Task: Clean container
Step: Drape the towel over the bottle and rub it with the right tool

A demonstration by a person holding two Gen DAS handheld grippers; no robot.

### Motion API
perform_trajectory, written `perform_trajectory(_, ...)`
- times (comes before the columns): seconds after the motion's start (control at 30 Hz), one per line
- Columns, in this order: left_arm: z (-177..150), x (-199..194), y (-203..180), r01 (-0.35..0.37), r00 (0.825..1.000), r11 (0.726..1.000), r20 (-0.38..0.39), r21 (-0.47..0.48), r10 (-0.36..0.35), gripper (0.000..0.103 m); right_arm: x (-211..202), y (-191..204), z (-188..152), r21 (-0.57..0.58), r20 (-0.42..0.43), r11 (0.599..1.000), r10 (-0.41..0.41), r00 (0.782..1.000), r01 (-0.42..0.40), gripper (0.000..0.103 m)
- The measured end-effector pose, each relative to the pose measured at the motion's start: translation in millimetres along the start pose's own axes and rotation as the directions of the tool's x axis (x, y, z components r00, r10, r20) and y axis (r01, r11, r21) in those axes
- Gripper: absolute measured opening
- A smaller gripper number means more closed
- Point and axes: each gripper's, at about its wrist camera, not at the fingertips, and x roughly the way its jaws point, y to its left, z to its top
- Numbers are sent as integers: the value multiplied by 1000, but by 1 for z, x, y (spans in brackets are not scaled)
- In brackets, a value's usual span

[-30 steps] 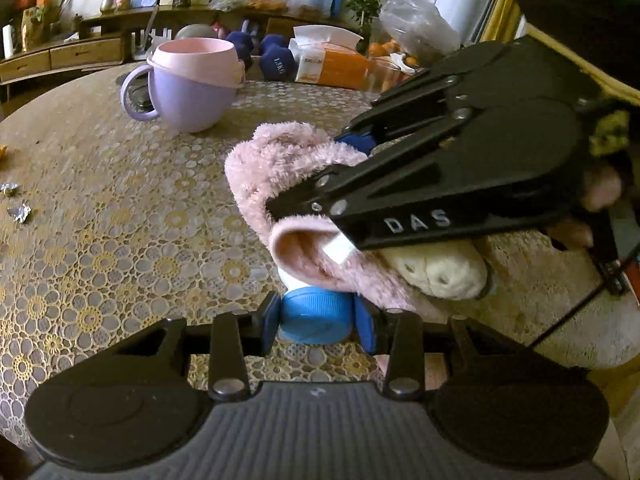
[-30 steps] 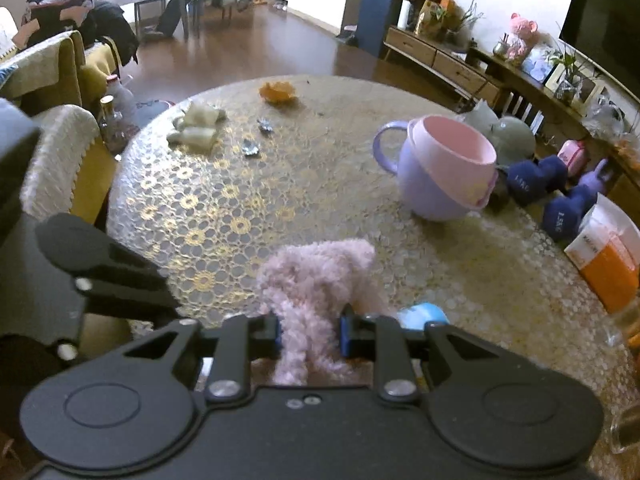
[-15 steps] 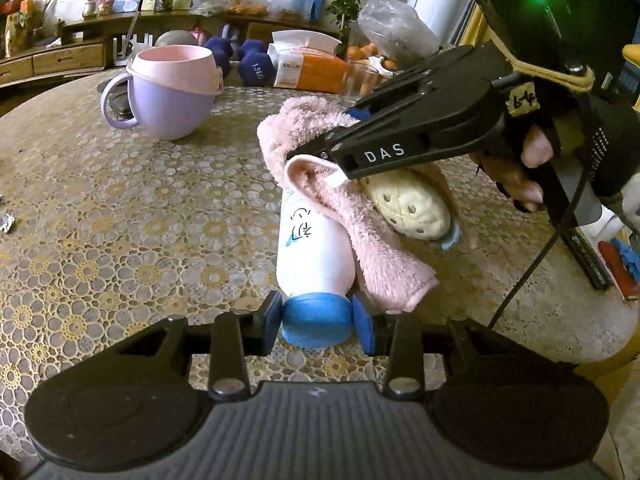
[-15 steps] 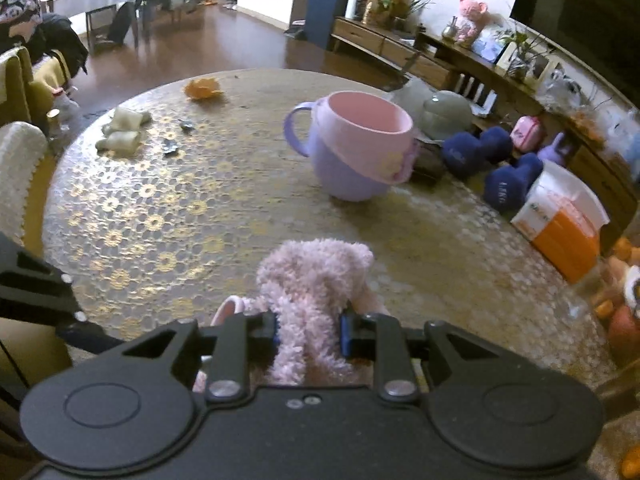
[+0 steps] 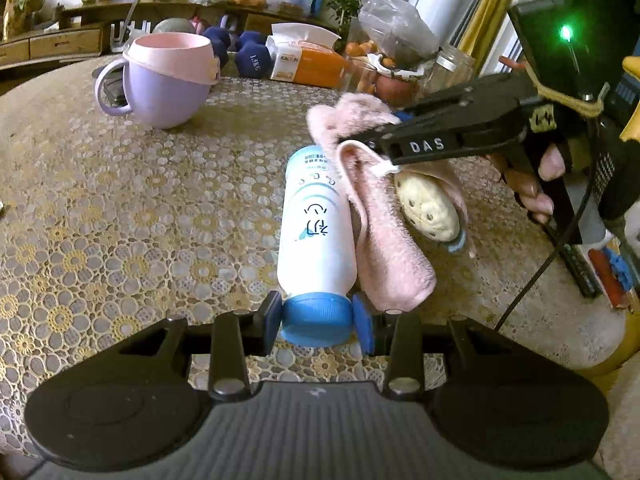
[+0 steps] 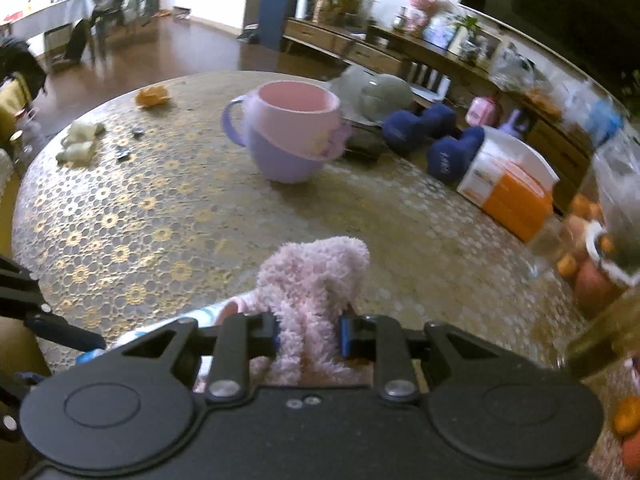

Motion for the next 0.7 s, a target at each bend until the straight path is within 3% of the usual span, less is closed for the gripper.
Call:
perform_trajectory(0.17, -2, -1, -7, -19, 1000, 999, 8, 38, 18, 38, 10, -13, -22, 10, -81, 996, -85, 993, 86, 22)
perform_trajectory(0.23, -2, -2, -11, -41, 999, 996, 21, 76, 39, 38, 0, -18, -29, 38, -68, 996, -73, 995, 76, 22)
perform_trajectory(0.33, -2, -4, -20, -73, 996, 987, 55, 146, 66, 37, -29, -20, -31, 65, -8, 998, -24, 1000, 24, 22)
perform_trajectory(0.5, 0, -3, -23, -69, 996, 987, 62, 147, 60, 37, -69, 9, -18, -17, 74, 996, 87, 993, -86, 22)
perform_trajectory(0.7, -1, -2, -27, -64, 997, 985, 56, 160, 56, 37, -56, 56, -5, -112, 60, 970, 222, 973, -215, 22)
